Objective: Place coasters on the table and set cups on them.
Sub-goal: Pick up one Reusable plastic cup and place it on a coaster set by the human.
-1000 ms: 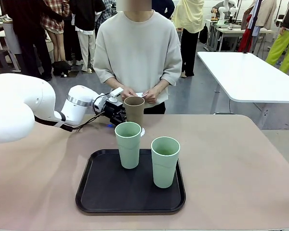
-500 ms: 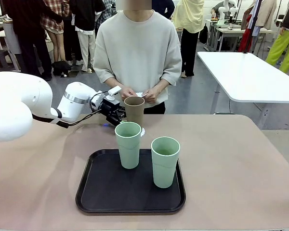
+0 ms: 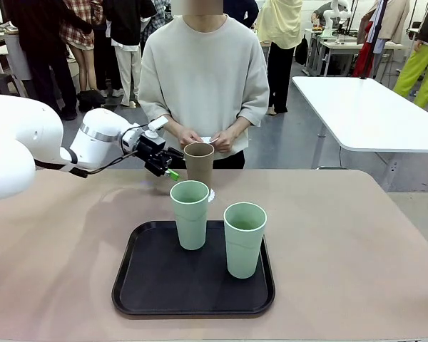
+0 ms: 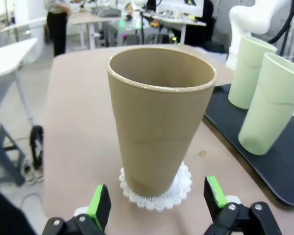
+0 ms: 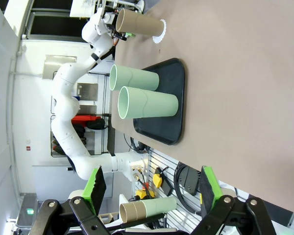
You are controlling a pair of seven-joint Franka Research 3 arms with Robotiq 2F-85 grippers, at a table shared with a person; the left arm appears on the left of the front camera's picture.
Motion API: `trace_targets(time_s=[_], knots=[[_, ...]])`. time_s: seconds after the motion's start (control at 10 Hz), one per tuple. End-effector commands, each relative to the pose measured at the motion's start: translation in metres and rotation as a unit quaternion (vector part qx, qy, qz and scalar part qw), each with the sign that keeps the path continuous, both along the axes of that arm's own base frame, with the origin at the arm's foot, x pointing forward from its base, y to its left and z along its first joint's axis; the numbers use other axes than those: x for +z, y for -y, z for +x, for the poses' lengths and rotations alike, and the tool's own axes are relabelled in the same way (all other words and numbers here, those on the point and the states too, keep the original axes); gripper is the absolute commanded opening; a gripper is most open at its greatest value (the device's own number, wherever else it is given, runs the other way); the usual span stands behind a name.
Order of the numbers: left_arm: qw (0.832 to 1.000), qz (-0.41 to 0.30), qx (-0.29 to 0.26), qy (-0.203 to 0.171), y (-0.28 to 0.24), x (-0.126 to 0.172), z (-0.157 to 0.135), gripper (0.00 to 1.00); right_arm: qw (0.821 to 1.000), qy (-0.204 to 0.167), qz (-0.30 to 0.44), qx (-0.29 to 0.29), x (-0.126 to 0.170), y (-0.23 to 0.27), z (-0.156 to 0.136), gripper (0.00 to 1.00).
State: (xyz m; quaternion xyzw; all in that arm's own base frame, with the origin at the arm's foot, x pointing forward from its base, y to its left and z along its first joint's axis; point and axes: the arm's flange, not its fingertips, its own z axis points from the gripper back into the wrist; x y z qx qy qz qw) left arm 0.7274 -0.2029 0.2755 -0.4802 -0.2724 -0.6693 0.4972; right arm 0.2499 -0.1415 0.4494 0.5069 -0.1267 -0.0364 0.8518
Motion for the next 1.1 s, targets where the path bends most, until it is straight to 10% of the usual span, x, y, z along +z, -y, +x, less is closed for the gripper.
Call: trace_targets(time_s=[0.0,0.6,1.0], knots=[[0.997,0.061,0.023,0.036,-0.024,0.027,-0.032,1.0,1.0,0.005,0.008,0.0,0.0,0.0,0.001,1.0],[0.918,0.334,0.127,0.171,-0.084,0.162,-0.158,1.0,1.0,0.005,0.008,0.0,0.0,0.0,0.001,1.0],[0.845,0.465,0.193,0.182,-0.112,0.209,-0.245,1.0,1.0,0.005,0.008,0.0,0.0,0.0,0.001,1.0]])
